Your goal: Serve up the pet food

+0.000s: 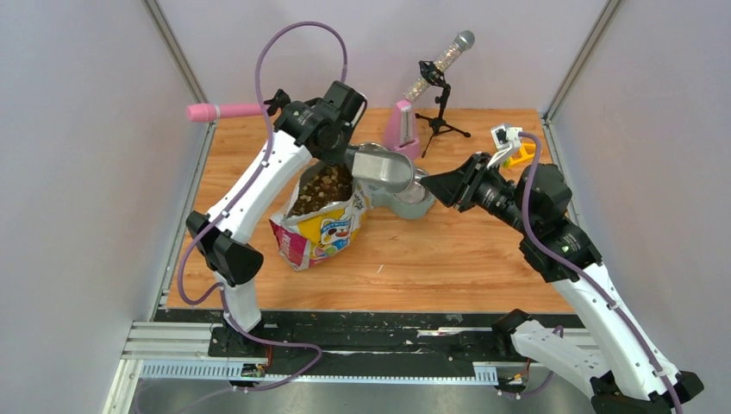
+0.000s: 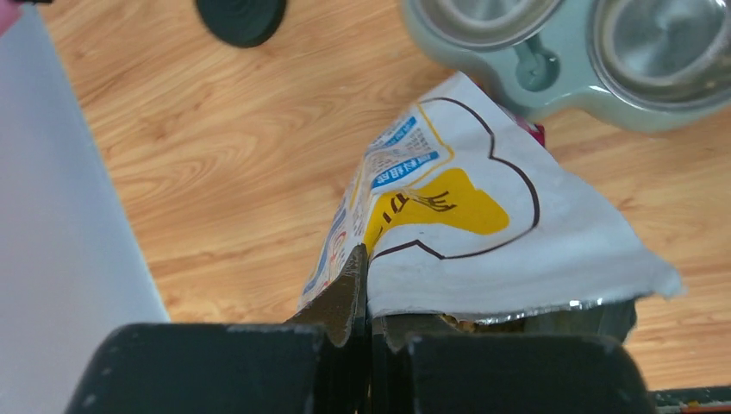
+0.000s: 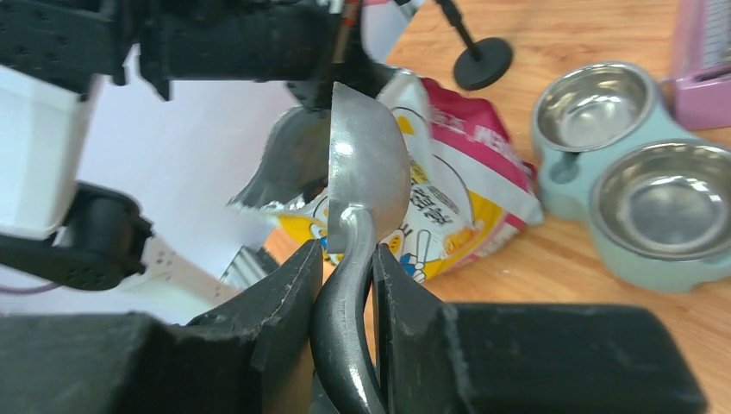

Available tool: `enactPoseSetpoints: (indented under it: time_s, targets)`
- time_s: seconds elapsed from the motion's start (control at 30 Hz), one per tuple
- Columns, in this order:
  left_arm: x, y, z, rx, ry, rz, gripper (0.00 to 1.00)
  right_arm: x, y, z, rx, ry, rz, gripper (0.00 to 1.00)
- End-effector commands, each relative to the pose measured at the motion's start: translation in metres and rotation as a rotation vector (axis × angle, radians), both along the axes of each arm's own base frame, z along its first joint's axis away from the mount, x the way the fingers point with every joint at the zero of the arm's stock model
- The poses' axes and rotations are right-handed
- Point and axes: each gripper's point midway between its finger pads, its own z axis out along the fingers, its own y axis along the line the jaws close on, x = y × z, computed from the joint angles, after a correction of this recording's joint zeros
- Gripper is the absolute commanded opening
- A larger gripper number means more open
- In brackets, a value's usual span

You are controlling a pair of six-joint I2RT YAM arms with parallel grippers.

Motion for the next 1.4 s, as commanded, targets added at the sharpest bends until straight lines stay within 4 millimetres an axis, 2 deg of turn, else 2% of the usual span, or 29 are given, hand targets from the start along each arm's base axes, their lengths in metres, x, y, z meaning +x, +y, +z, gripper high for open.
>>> enactPoseSetpoints:
  time_s: [0.0, 0.13, 0.27, 0.33, 0.47, 0.5, 0.63, 0.77, 0.87, 0.97, 1.13, 1.27, 1.37]
  targets:
    - [0.017, -0.036, 0.071, -0.204, -0.258, -0.006, 0.00, -0.028, 0.008, 0.034, 0.071, -0.004, 0.115, 0.00]
    - [0.017, -0.053, 0.068, -0.208, -0.250, -0.023, 0.00, -0.034, 0.010, 0.038, 0.075, 0.025, 0.143, 0.00]
    - [0.017, -0.051, 0.071, -0.157, -0.272, 0.006, 0.00, -0.039, 0.016, 0.041, 0.084, 0.045, 0.191, 0.00]
    - [0.017, -0.038, 0.075, -0.113, -0.296, 0.046, 0.00, -0.041, 0.020, 0.038, 0.082, 0.066, 0.222, 0.00]
    - [0.010, 0.004, 0.095, 0.001, -0.374, 0.140, 0.00, -0.036, 0.022, 0.032, 0.074, 0.084, 0.216, 0.00]
    - [0.006, 0.019, 0.104, 0.021, -0.396, 0.171, 0.00, -0.033, 0.023, 0.032, 0.072, 0.086, 0.207, 0.00]
    - [-0.012, 0.058, 0.131, 0.046, -0.447, 0.239, 0.00, -0.013, 0.034, 0.029, 0.061, 0.126, 0.200, 0.00]
    - [-0.033, 0.087, 0.156, 0.071, -0.493, 0.292, 0.00, 0.013, 0.044, 0.028, 0.022, 0.144, 0.167, 0.00]
    - [-0.042, 0.096, 0.164, 0.066, -0.498, 0.300, 0.00, 0.026, 0.050, 0.027, -0.044, 0.138, 0.142, 0.00]
    - [-0.041, 0.084, 0.164, 0.008, -0.484, 0.250, 0.00, 0.036, 0.053, 0.015, -0.123, 0.156, 0.103, 0.00]
    - [-0.021, 0.045, 0.155, -0.114, -0.462, 0.179, 0.00, 0.052, 0.038, -0.021, -0.271, 0.218, -0.029, 0.00]
    - [0.002, 0.006, 0.141, -0.216, -0.442, 0.143, 0.00, 0.064, 0.020, -0.050, -0.388, 0.269, -0.140, 0.00]
    - [0.019, -0.015, 0.127, -0.262, -0.429, 0.155, 0.00, 0.078, -0.008, -0.080, -0.509, 0.326, -0.297, 0.00]
